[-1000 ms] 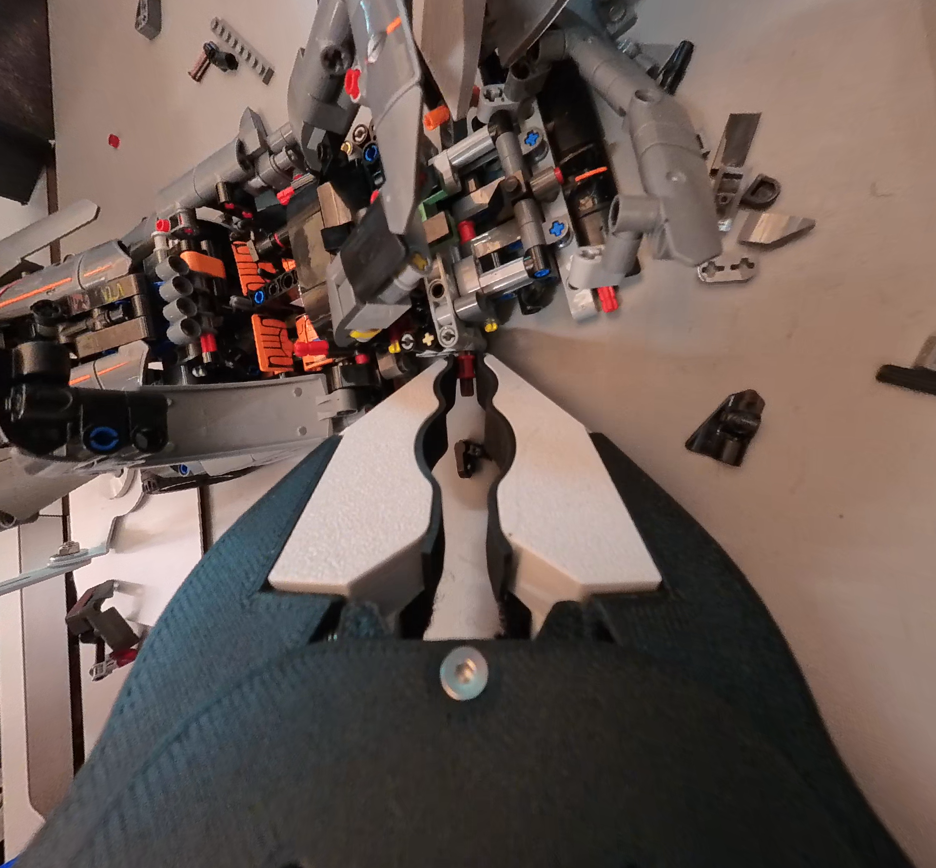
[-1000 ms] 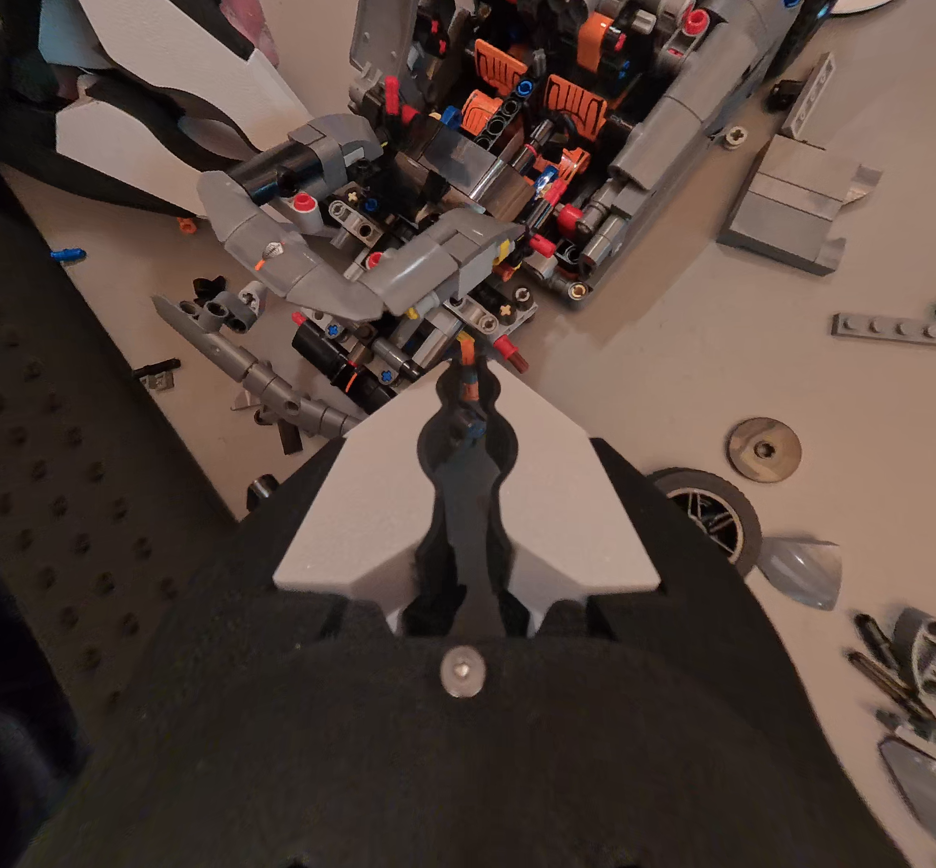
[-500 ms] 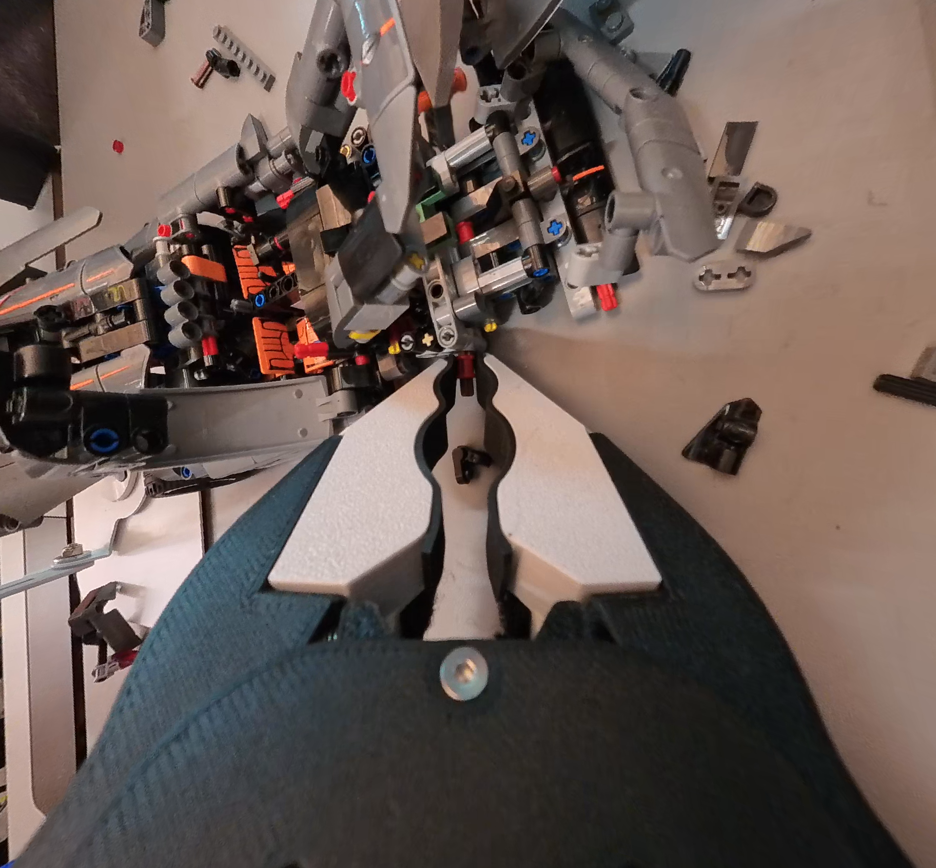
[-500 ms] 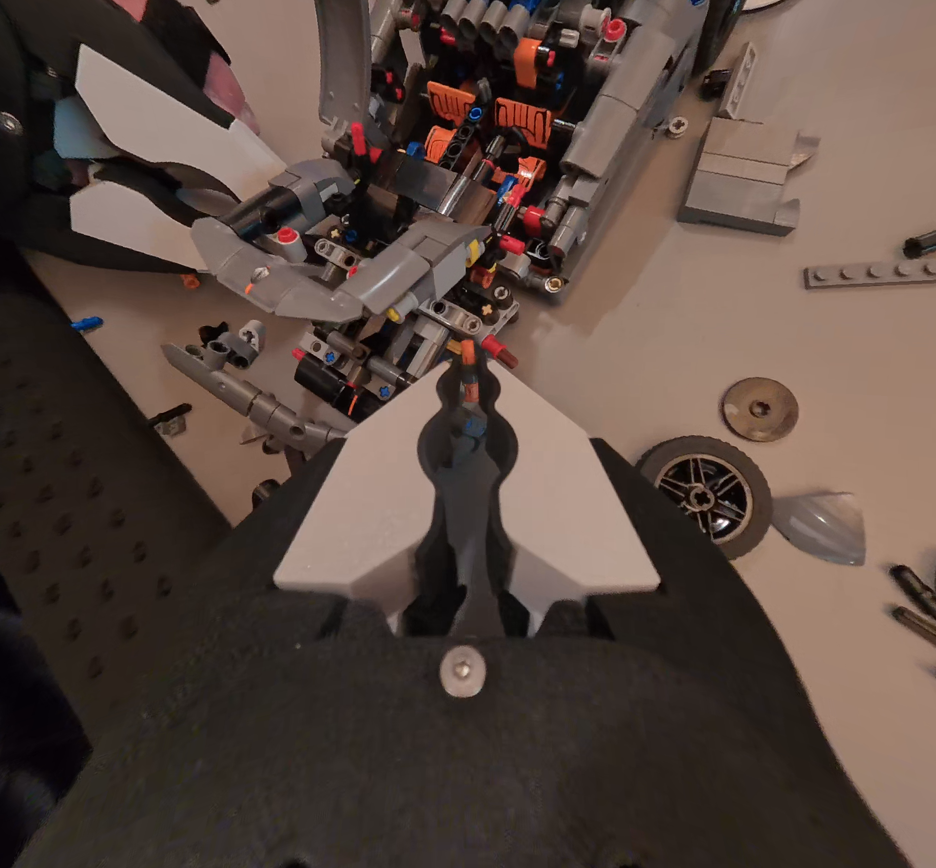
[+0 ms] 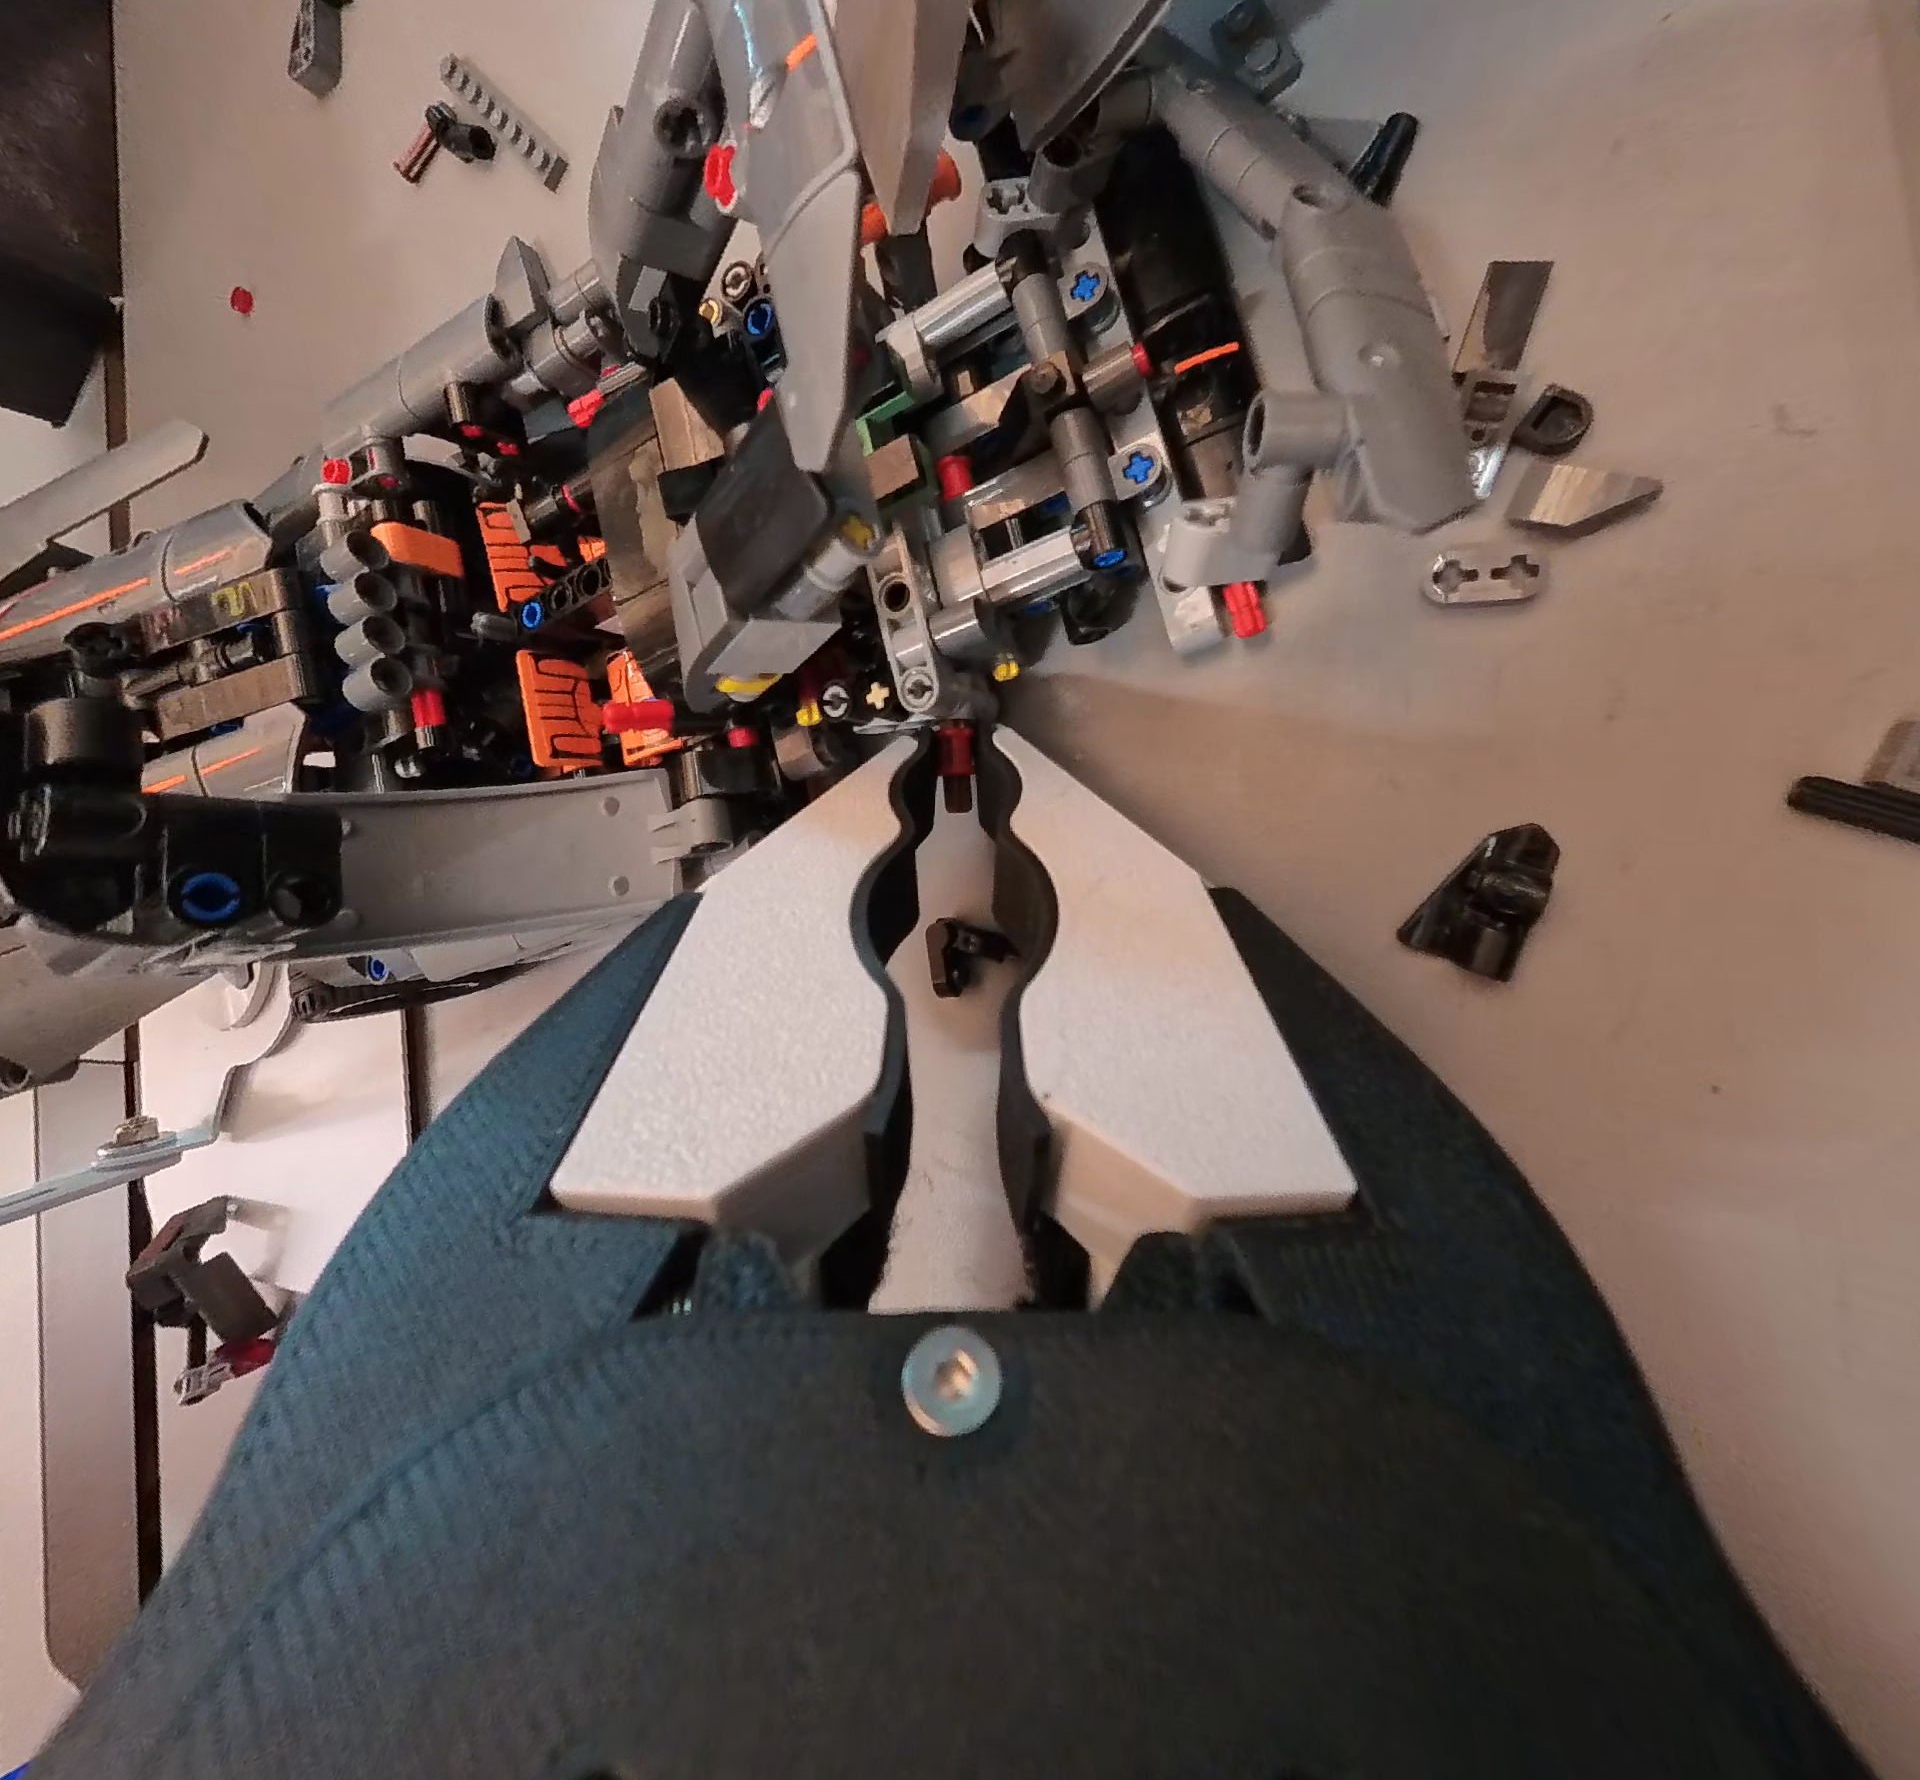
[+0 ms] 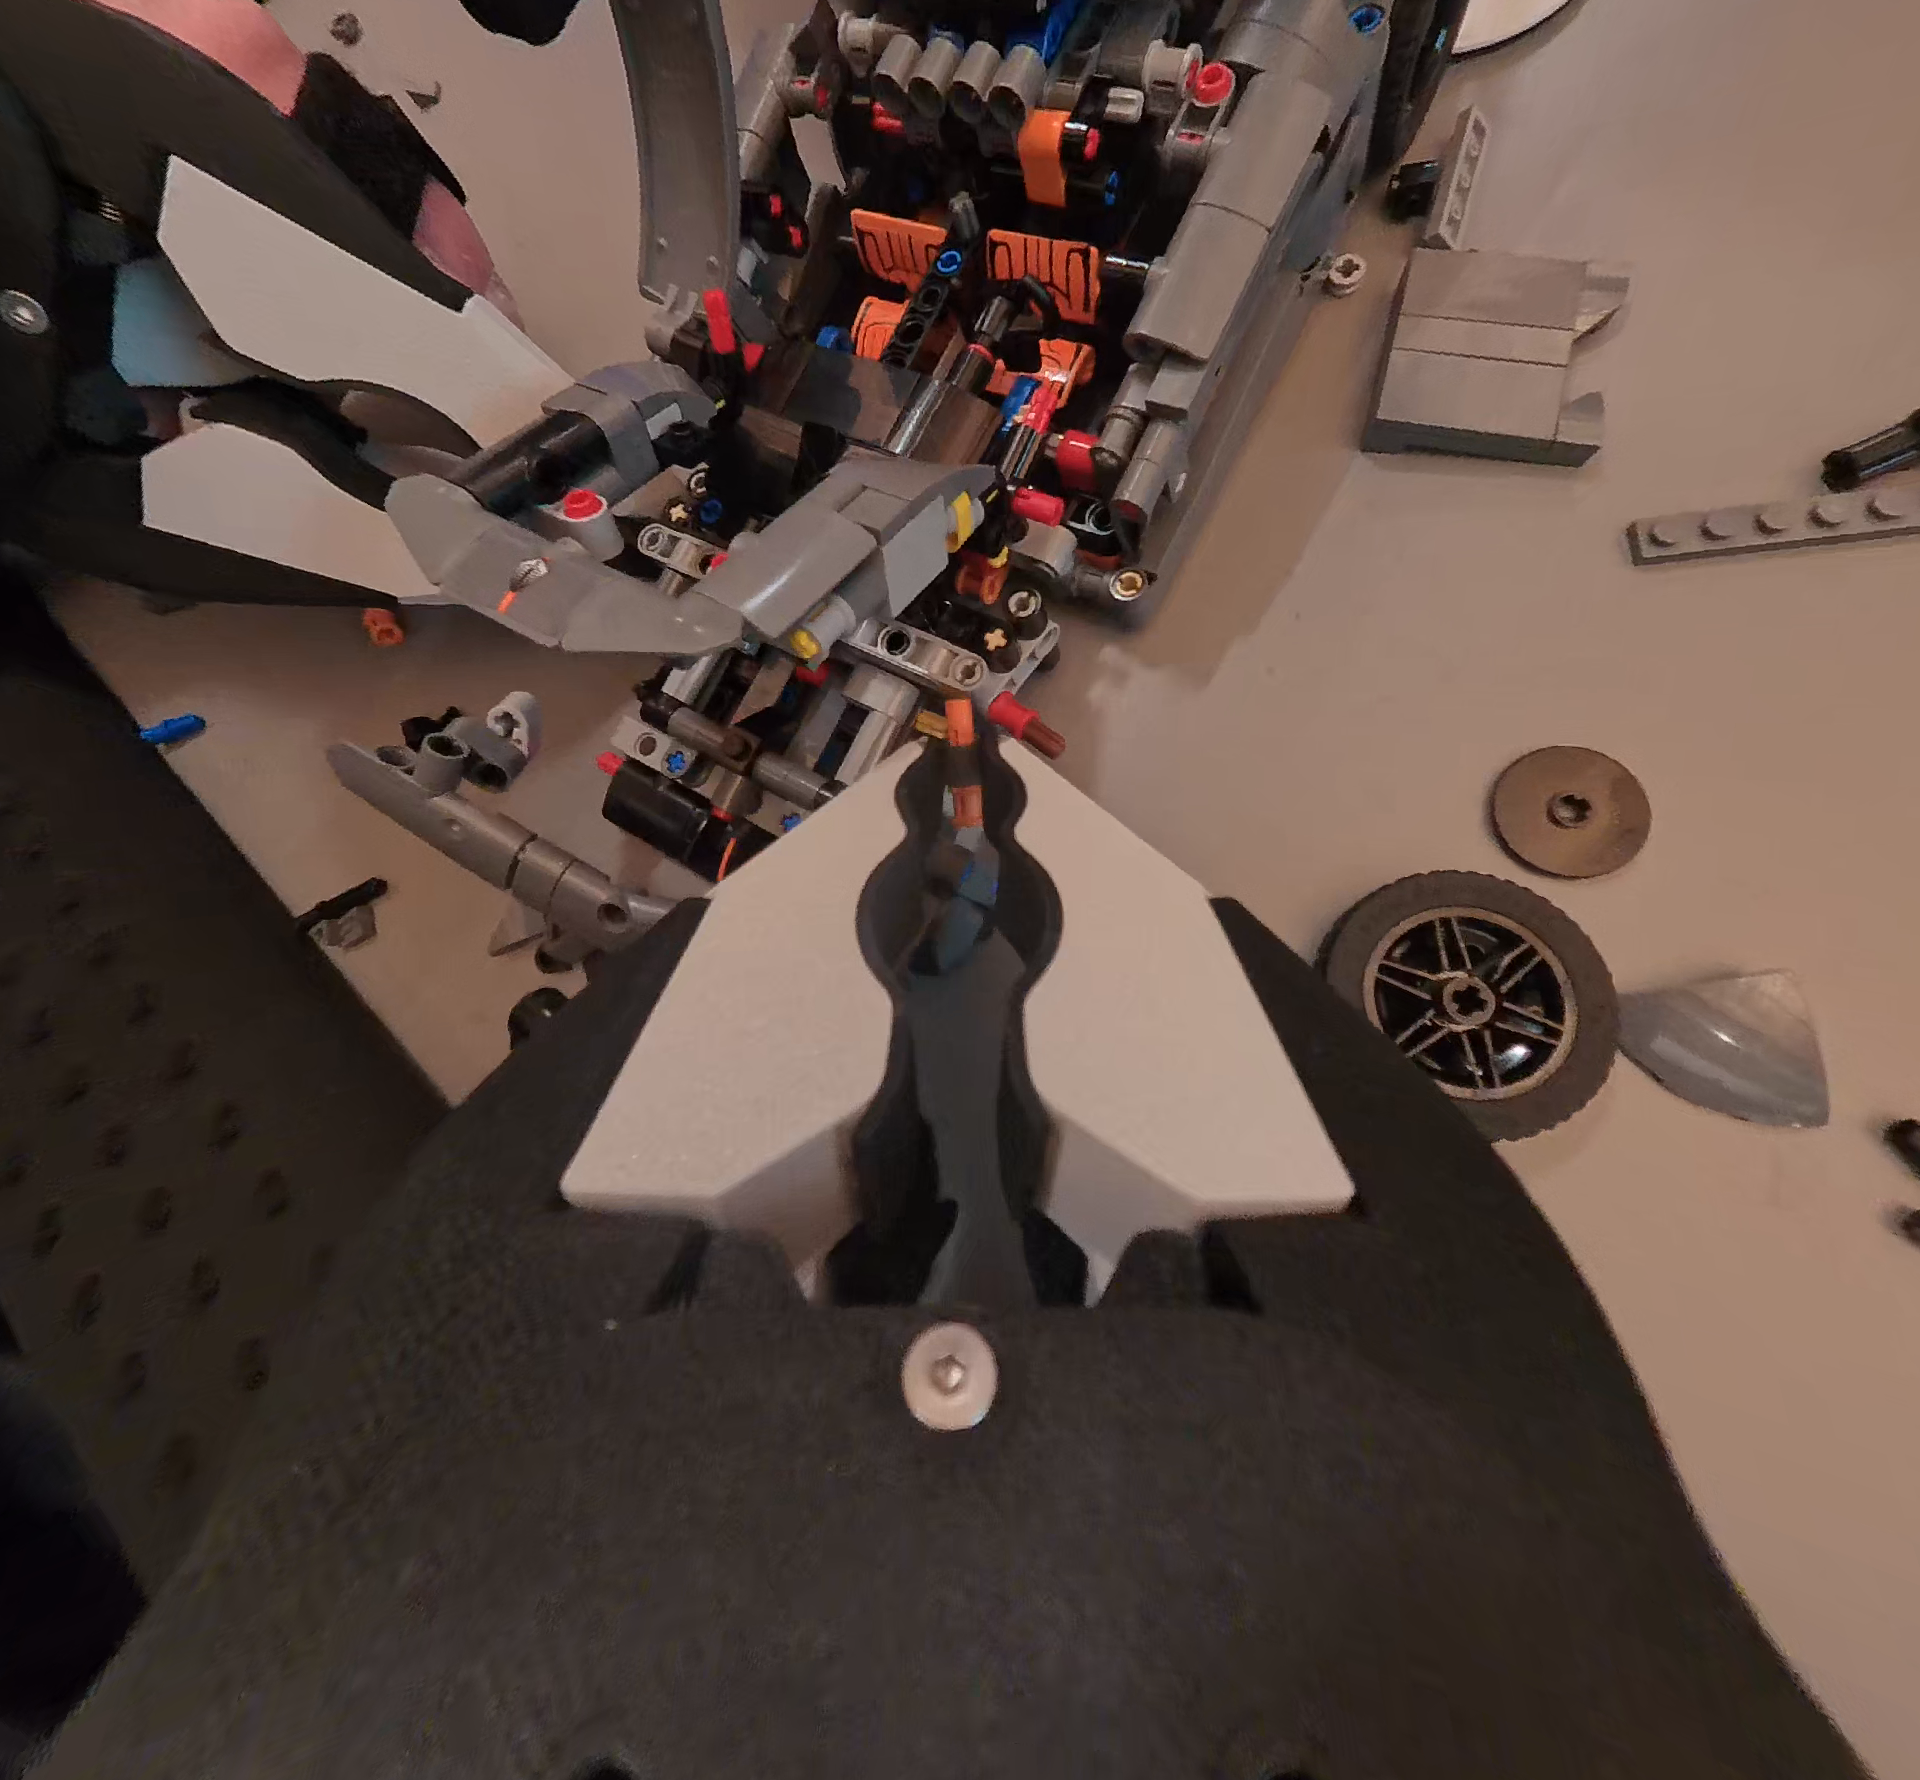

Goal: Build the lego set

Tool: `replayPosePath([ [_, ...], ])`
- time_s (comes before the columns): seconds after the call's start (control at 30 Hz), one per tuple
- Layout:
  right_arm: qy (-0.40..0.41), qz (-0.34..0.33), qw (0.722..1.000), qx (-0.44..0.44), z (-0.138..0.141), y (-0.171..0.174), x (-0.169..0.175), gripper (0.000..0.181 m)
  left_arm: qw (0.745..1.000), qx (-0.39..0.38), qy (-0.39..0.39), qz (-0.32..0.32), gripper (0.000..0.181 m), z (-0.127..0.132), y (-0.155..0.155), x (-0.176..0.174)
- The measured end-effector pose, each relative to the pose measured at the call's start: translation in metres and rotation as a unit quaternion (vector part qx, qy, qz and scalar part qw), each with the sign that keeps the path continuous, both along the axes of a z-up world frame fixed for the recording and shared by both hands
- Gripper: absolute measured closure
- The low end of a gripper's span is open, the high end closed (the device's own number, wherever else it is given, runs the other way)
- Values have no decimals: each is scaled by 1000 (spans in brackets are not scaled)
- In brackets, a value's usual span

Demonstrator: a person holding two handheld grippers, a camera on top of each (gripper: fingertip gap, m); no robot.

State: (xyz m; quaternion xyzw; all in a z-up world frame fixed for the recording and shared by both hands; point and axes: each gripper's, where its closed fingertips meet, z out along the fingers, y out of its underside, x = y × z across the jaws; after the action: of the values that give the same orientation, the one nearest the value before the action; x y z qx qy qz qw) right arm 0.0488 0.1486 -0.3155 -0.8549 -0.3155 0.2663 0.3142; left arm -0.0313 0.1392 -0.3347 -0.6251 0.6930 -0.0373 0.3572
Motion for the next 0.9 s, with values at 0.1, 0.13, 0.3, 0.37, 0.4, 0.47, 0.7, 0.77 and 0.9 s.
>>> replayPosePath([
  [0.1, -7, 5, 1000, 1, -1, -1, -1, 177, 1000, 0, 0, 0, 177, 0, 0, 0],
  [0.13, -4, 6, 1000, -3, -1, -1, -1, 177, 1000, -1, 0, 0, 177, 0, 0, 0],
  [0.3, -8, 18, 1000, -16, -4, -3, -1, 177, 1000, -2, -1, -1, 177, 0, 0, 0],
  [0.37, -12, 25, 999, -18, -4, -3, -1, 176, 1000, -2, -1, -2, 177, 0, 0, 0],
  [0.4, -12, 28, 999, -22, -5, -3, -2, 176, 1000, -3, -1, -1, 177, 0, 0, 0],
  [0.47, -11, 32, 999, -29, -5, -3, -2, 176, 1000, -4, -2, -2, 177, 0, 0, 0],
  [0.7, -1, 15, 1000, -15, -1, -1, -2, 177, 1000, -3, -3, -2, 177, 0, -1, 0],
  [0.77, 10, 12, 1000, -15, 1, -1, -2, 177, 1000, -3, -2, -2, 177, 0, -1, 0],
  [0.9, 16, 7, 1000, -13, 1, -1, -2, 177, 1000, -3, -2, -2, 177, 0, -1, 0],
])
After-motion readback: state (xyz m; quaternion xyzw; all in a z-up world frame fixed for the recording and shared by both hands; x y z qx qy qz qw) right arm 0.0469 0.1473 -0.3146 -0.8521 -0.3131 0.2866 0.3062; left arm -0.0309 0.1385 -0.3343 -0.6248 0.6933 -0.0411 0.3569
